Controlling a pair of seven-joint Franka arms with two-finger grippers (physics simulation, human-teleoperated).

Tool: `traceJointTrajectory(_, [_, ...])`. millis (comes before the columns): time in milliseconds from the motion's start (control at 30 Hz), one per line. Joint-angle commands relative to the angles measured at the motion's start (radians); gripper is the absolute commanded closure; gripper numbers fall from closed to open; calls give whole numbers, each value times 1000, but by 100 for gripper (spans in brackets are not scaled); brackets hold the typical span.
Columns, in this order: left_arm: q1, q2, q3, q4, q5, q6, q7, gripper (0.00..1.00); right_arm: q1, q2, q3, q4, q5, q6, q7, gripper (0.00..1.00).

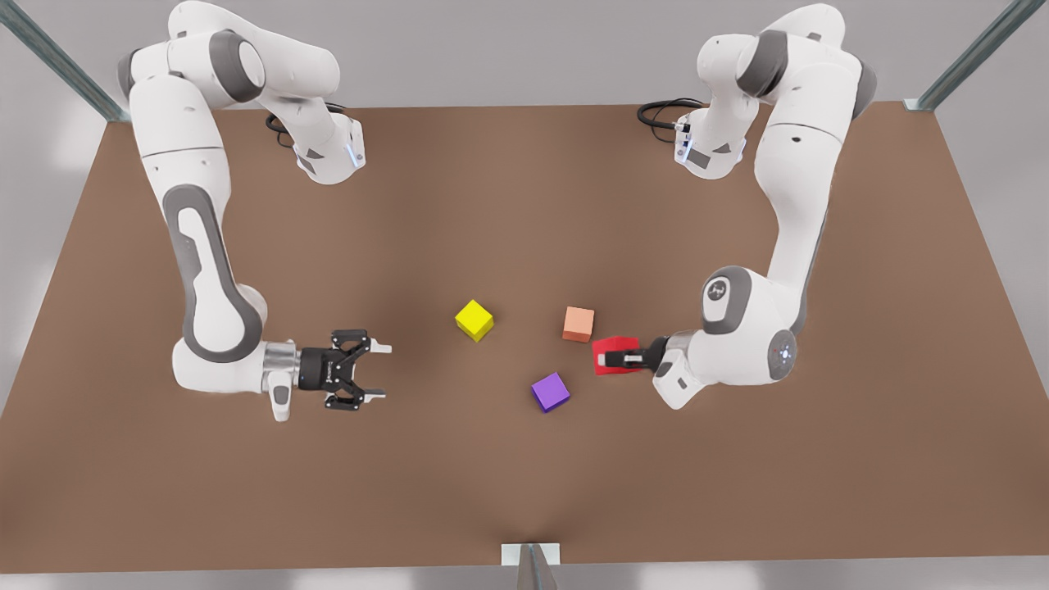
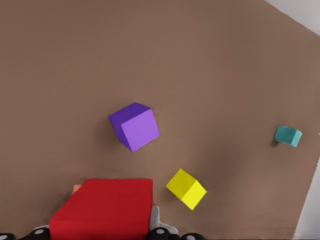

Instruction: Pick up red wooden cube and pass to hand red wooden cube and place in blue wooden cube

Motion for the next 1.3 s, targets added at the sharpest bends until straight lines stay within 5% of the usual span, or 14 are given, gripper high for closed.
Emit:
traceJointTrajectory(0, [-3,46,-77,70,-170,-69,-85,35,12,0,2,-21,125,98,-633,0])
traceJointTrajectory(100, [-1,214,-213,257,-176,65,62,35,65,20,2,-19,251,139,-632,0])
traceJointTrajectory(367, [114,316,-218,228,-603,4,536,35,117,26,70,-2,306,142,-661,0])
traceJointTrajectory(1267, [22,371,-226,230,-675,142,784,37,286,166,90,182,398,318,-649,0])
